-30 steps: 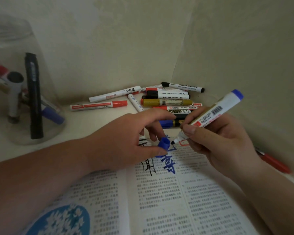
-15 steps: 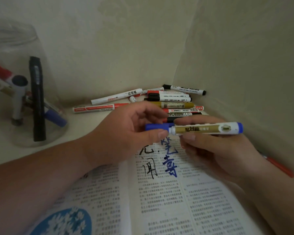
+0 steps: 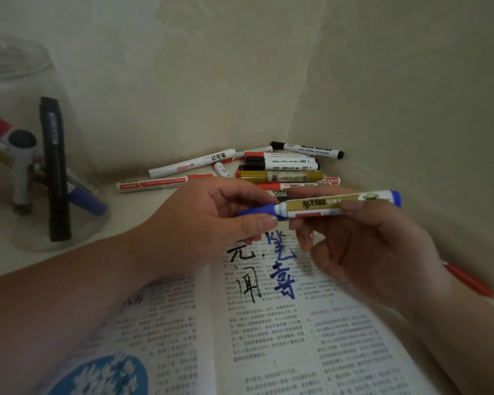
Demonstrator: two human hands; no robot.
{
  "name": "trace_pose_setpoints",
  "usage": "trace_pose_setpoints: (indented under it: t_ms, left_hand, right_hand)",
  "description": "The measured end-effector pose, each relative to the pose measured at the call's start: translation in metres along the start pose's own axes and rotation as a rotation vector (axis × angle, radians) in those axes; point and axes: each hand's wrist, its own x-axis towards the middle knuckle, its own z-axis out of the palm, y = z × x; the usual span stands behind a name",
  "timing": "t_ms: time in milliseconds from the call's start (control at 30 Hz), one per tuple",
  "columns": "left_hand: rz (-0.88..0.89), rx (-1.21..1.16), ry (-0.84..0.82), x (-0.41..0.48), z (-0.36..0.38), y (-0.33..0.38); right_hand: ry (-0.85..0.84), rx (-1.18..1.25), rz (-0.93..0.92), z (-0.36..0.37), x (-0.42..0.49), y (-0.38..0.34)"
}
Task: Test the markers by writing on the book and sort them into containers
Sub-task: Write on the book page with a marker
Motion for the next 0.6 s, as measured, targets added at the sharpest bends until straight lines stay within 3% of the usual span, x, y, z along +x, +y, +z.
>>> trace_pose_setpoints:
  t_ms: [600]
  left_hand:
    - [0.028,0.031,-0.017,0.0002,-0.0013,-0.0040]
  right_hand:
    - [0.005,-0.056,0.008,0.0039,-0.0015,0.0020]
